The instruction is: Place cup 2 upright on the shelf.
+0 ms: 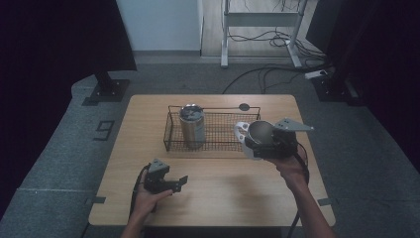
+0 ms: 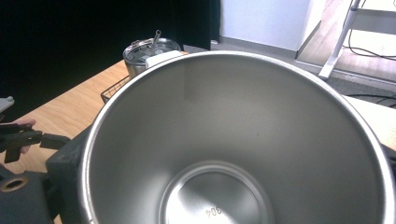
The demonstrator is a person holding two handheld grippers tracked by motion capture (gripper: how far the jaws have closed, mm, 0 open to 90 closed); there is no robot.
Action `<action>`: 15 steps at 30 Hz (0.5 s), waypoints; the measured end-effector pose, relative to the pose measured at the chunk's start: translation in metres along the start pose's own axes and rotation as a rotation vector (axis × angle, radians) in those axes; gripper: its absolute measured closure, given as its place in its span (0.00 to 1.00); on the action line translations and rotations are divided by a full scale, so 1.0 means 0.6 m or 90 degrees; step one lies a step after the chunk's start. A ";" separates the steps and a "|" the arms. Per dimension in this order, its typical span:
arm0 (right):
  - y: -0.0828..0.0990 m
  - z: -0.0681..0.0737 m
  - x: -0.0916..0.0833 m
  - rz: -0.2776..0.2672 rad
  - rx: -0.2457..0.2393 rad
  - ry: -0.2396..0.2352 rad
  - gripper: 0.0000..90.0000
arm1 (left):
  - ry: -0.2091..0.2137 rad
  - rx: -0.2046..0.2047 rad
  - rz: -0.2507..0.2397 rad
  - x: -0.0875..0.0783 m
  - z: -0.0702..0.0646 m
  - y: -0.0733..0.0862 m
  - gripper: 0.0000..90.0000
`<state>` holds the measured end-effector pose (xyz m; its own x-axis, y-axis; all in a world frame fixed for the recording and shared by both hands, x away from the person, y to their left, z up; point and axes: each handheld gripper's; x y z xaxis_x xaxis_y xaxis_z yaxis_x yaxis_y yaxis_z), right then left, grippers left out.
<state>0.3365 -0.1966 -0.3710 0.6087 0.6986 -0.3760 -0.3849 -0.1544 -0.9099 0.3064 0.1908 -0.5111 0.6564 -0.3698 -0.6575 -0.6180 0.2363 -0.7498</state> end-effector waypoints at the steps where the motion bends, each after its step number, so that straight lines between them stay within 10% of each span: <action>1: -0.001 -0.001 0.000 0.000 0.001 0.001 0.07 | 0.000 0.000 0.000 0.000 0.000 0.000 0.13; 15: -0.014 -0.018 0.016 0.009 0.005 0.012 0.07 | -0.005 0.000 0.002 0.002 0.002 0.002 0.13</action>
<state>0.3526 -0.1962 -0.3689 0.6166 0.6827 -0.3920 -0.3986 -0.1586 -0.9033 0.3071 0.1916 -0.5127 0.6581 -0.3627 -0.6599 -0.6193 0.2378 -0.7483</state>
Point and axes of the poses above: each handheld gripper's, and its own axes: x roughly forward along the jaws, y roughly out of its underside, z roughly to its left, and after that the axes turned 11 degrees about -y, right-handed
